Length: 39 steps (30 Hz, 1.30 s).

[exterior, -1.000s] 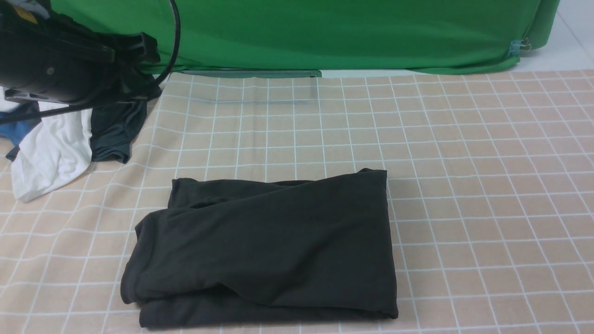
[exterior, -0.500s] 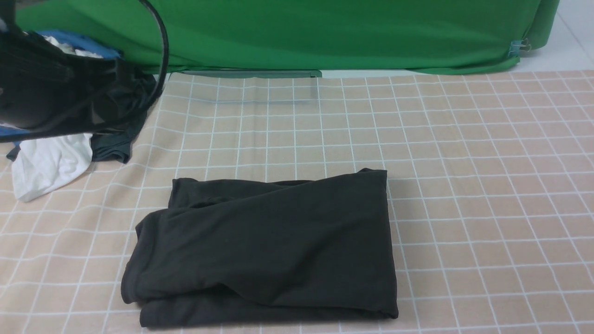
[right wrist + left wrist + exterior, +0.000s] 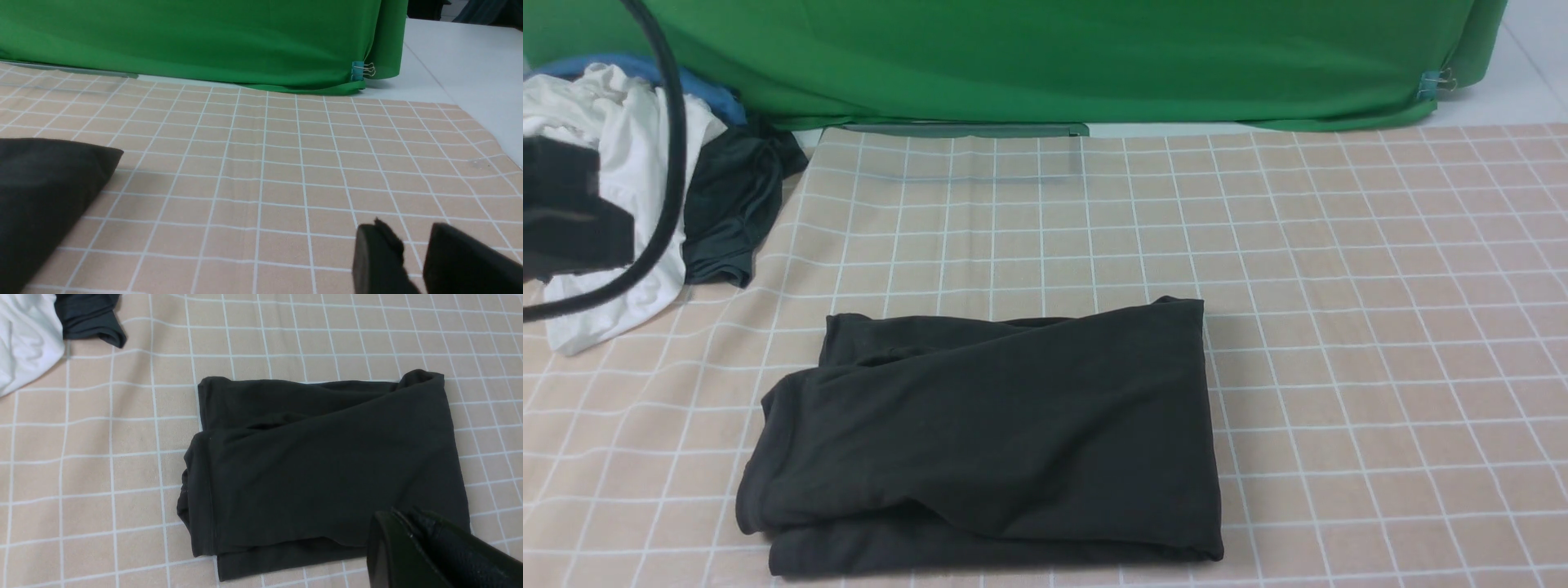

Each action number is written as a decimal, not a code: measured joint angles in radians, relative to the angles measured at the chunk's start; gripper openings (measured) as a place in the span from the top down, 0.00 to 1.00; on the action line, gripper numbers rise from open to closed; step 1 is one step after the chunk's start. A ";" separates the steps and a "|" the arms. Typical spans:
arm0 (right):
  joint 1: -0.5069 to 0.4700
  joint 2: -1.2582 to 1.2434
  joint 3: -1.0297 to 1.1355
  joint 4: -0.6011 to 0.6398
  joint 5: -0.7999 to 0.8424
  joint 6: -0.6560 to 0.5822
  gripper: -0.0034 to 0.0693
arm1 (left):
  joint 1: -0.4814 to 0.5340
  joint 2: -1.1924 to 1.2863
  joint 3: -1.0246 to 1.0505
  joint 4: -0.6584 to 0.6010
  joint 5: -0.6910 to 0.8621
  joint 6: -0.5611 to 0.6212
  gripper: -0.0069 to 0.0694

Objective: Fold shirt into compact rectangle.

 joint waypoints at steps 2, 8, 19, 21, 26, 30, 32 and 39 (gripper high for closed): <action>0.000 0.000 0.000 0.000 0.000 0.000 0.66 | 0.000 -0.037 0.031 -0.001 -0.002 0.000 0.89; 0.000 0.000 0.000 0.000 0.000 -0.001 0.64 | 0.000 -0.186 0.231 -0.001 -0.072 0.000 0.89; 0.000 0.000 0.000 0.000 0.004 -0.106 0.63 | 0.000 -0.443 0.679 -0.093 -0.436 -0.029 0.89; 0.000 0.000 0.000 0.000 0.004 -0.106 0.63 | 0.000 -0.456 0.712 -0.115 -0.524 -0.035 0.89; 0.000 0.000 0.000 0.000 0.005 -0.106 0.62 | 0.000 -0.462 0.717 -0.136 -0.633 -0.036 0.89; 0.000 0.000 0.000 0.000 0.006 -0.106 0.62 | 0.000 -0.462 0.717 -0.140 -0.745 -0.037 0.89; 0.000 0.000 0.000 0.000 0.006 -0.106 0.62 | 0.000 -0.462 0.717 -0.140 -0.788 -0.037 0.89; 0.000 0.000 0.000 0.000 0.006 -0.106 0.62 | 0.000 -0.462 0.717 -0.140 -0.827 -0.037 0.89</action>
